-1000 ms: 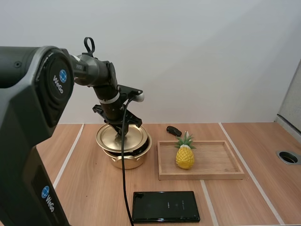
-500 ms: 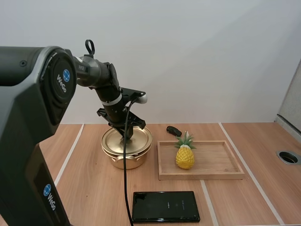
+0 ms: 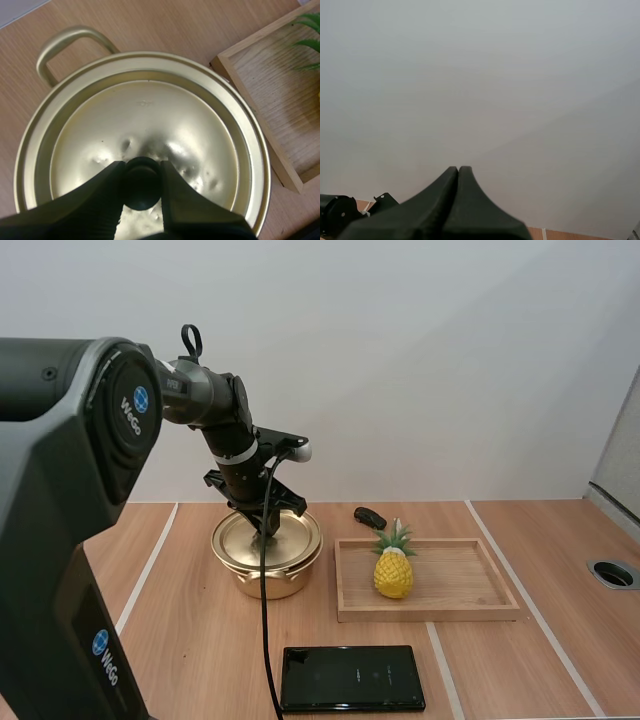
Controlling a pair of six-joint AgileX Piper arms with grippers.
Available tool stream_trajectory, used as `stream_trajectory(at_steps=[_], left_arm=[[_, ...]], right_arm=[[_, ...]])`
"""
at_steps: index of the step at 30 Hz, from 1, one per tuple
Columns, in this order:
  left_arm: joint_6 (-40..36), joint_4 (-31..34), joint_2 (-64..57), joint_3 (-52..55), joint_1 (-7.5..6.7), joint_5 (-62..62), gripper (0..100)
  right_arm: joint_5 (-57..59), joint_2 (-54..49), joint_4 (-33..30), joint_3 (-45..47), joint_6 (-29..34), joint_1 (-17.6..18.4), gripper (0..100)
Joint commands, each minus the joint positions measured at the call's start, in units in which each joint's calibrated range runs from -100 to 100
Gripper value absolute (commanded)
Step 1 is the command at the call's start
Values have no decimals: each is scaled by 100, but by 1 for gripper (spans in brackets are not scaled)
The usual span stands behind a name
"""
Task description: Open the pot, put the grape inside, and close it
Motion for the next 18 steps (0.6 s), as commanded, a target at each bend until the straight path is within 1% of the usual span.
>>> stream_trajectory(at_steps=[1, 5, 11, 18], left_arm=[[-2, -28, 15, 1, -12, 79, 0], [-2, -39, 20, 92, -12, -74, 0], [31, 12, 127, 516, -12, -471, 0], [31, -2, 127, 532, -12, -522, 0]], right_arm=[[48, -69, -42, -18, 11, -22, 0], [48, -69, -42, -18, 11, -22, 0], [48, -69, -42, -18, 11, -22, 0], [48, -69, -42, -18, 11, -22, 0]])
